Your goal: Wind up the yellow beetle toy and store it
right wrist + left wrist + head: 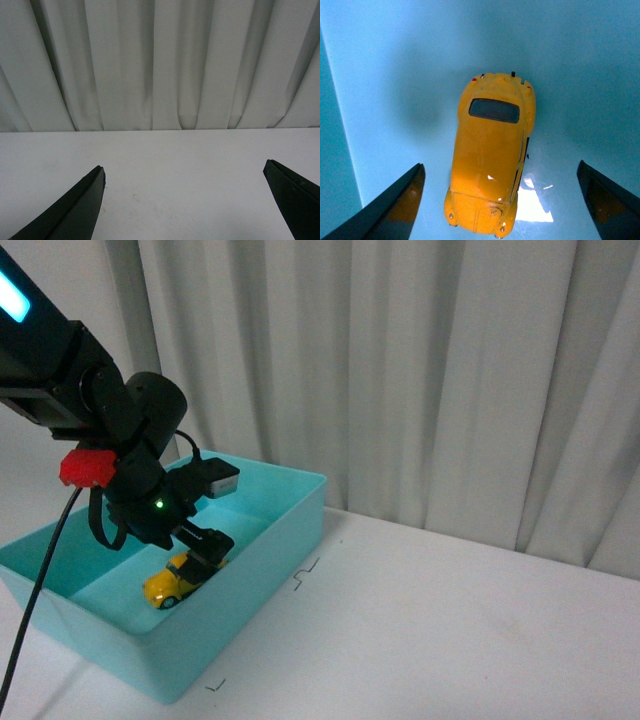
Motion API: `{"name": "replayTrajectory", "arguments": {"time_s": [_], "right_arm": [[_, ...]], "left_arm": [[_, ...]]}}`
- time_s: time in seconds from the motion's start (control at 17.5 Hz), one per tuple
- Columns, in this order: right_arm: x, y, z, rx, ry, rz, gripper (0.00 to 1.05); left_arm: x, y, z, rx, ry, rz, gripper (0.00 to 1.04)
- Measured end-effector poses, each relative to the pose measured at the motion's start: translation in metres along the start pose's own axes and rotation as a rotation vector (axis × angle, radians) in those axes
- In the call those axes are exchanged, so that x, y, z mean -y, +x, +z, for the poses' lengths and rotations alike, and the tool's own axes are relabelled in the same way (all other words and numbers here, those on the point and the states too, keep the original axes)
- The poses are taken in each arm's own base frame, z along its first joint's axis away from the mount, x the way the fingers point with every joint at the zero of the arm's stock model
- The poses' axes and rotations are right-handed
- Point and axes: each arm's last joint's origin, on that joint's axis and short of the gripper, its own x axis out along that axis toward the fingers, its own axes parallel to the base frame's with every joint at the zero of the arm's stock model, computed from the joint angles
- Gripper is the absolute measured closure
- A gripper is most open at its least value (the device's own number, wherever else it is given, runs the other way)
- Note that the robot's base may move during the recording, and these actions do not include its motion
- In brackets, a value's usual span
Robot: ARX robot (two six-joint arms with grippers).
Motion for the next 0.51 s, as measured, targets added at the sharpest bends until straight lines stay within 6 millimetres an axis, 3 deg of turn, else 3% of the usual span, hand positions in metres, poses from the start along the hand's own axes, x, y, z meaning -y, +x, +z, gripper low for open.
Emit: {"name": "replayTrajectory", "arguments": {"time_s": [0.06,0.17,0.29,0.4,0.51], "right_arm": [[0.000,0.000,0.000,0.000,0.000,0.000,0.07],[0.000,0.000,0.000,0.000,0.000,0.000,0.07],[0.000,0.000,0.000,0.000,0.000,0.000,0.07],[0.000,0.000,0.000,0.000,0.000,0.000,0.07],[0.000,0.000,0.000,0.000,0.000,0.000,0.07]], "left_arm": [[-0.003,-0.005,-0.001,0.012,-0.008,0.002,0.06],[-0.016,-0.032,-0.004,0.115,-0.026,0.064,0.07],[-0.022,-0.080,-0.010,0.276,-0.036,0.120,0.07],[-0.018,-0.144,-0.026,0.466,-0.031,0.185,0.07],[-0.006,-0.180,-0.050,0.549,-0.017,0.228,0.07]]}}
